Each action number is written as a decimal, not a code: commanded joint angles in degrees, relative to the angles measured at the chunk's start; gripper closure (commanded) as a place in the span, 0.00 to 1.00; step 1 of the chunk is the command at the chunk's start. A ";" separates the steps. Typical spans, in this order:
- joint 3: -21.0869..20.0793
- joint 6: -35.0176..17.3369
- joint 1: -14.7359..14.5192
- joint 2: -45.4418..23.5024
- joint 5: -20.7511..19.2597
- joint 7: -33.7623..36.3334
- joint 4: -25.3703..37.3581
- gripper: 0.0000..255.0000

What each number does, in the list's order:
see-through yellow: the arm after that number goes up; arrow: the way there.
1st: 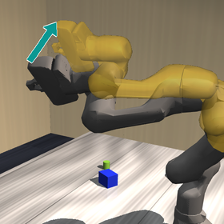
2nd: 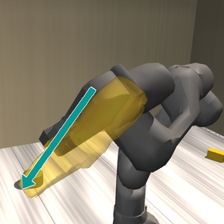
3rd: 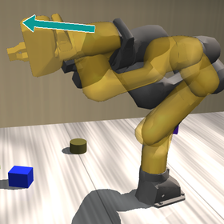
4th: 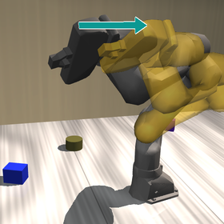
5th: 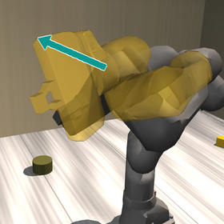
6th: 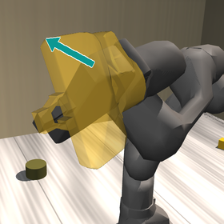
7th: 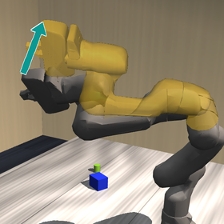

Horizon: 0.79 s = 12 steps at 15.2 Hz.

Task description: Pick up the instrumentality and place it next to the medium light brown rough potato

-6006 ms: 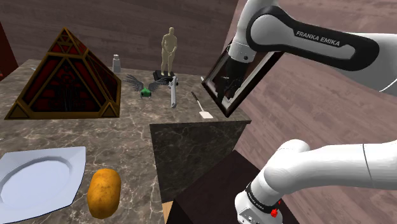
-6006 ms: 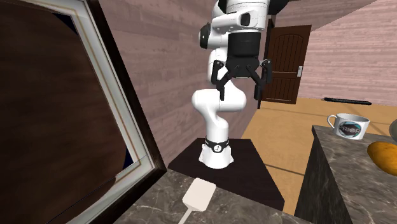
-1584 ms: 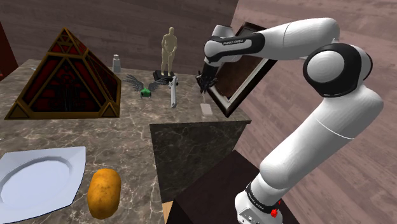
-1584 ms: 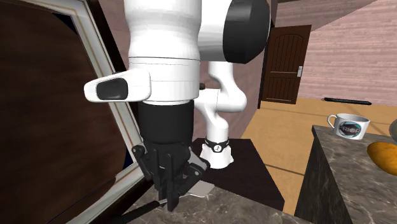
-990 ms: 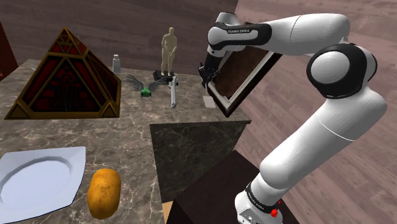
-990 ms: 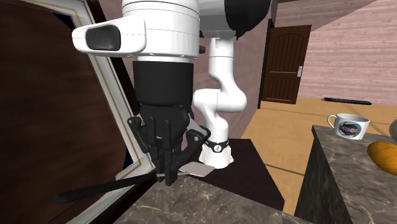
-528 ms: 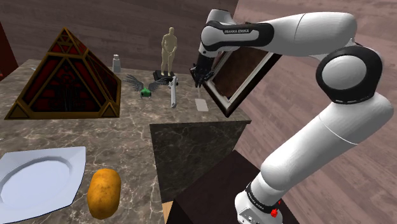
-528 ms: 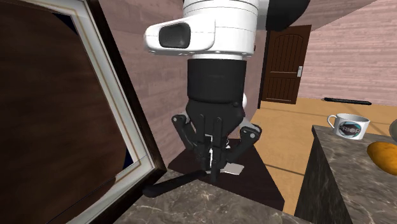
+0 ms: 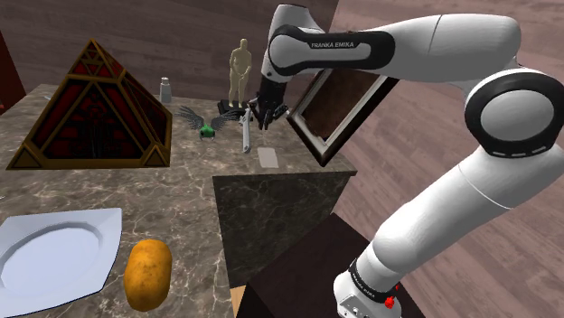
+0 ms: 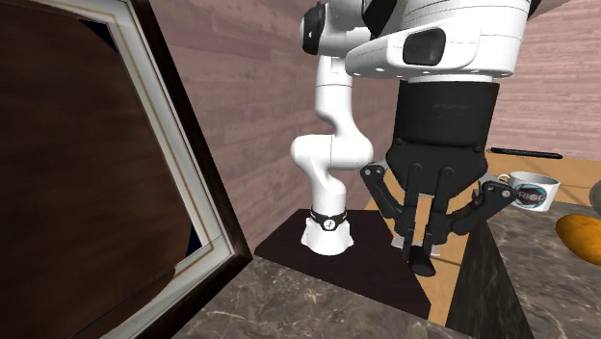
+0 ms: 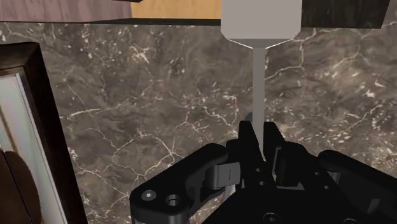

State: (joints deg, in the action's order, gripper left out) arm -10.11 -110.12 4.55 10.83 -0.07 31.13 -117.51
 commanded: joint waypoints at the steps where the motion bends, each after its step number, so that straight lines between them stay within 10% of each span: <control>1: -1.58 -0.23 -1.08 0.03 0.17 2.70 -0.31 1.00; 12: -11.11 1.06 -7.35 -4.27 -0.47 18.77 4.81 1.00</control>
State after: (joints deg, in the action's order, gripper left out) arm -20.41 -109.05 -2.26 7.16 -0.38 48.41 -113.23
